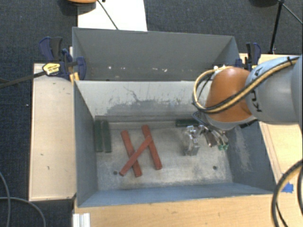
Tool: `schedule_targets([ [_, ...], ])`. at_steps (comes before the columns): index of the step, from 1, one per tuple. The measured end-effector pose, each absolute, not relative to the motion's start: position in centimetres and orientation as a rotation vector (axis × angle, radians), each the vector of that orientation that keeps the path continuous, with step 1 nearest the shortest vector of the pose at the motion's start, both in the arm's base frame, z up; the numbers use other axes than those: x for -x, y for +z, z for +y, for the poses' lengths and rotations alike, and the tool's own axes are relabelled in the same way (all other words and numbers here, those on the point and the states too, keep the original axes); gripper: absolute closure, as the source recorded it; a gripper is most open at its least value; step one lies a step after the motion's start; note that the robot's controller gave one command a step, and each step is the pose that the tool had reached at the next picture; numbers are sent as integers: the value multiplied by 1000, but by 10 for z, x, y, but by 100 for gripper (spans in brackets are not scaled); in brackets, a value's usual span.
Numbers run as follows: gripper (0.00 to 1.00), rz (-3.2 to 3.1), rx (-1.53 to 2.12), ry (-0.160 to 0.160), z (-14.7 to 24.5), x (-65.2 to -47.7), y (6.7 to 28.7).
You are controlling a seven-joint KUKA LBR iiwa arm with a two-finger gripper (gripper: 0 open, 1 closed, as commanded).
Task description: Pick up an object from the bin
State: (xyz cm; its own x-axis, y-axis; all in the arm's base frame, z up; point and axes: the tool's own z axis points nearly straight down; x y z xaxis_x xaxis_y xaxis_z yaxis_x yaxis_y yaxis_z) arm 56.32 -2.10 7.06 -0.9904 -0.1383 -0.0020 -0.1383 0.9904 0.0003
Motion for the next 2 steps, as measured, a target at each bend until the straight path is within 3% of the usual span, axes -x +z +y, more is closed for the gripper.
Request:
schedule_targets([
  [1,100,3132,218,1,-21,-563,71],
  [2,0,3105,-446,1,-12,-538,127],
])
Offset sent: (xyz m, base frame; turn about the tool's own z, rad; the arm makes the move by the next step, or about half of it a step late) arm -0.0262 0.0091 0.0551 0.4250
